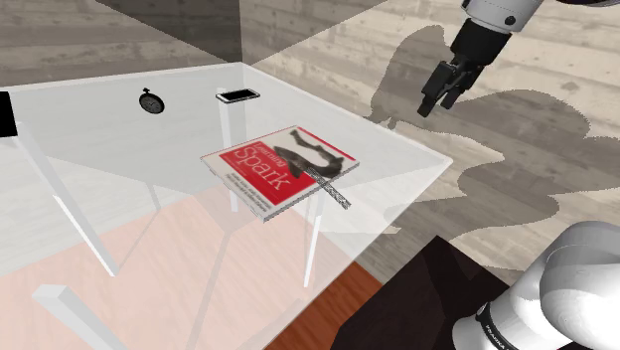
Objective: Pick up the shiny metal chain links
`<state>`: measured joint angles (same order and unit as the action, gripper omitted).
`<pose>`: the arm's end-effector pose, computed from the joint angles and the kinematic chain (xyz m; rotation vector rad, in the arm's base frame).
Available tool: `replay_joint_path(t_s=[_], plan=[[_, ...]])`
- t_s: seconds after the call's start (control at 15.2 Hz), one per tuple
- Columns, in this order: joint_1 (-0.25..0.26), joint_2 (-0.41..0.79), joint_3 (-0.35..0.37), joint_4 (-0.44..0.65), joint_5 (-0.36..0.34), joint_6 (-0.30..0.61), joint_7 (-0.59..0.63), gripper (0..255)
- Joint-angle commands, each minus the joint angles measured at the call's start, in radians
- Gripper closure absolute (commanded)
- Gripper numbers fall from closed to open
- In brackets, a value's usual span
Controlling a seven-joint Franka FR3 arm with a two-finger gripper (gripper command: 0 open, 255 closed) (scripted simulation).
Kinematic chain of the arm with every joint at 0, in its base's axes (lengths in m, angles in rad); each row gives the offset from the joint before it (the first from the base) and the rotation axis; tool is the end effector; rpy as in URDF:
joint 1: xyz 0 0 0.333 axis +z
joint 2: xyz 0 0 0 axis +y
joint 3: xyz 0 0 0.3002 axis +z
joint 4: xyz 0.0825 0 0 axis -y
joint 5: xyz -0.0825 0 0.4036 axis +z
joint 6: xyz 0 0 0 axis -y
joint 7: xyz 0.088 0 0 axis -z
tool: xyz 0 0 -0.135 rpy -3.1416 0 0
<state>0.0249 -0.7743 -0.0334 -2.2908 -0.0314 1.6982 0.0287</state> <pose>0.3586 -0.0096 0.5925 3.1229 -0.0447 0.2842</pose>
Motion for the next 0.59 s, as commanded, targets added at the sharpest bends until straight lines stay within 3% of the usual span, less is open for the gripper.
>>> replay_joint_path(t_s=[0.0,0.53], plan=[[0.0,0.0,0.0,0.0,0.0,0.0,0.0,0],[0.06,0.102,0.142,-0.044,0.068,0.125,0.13,0]])
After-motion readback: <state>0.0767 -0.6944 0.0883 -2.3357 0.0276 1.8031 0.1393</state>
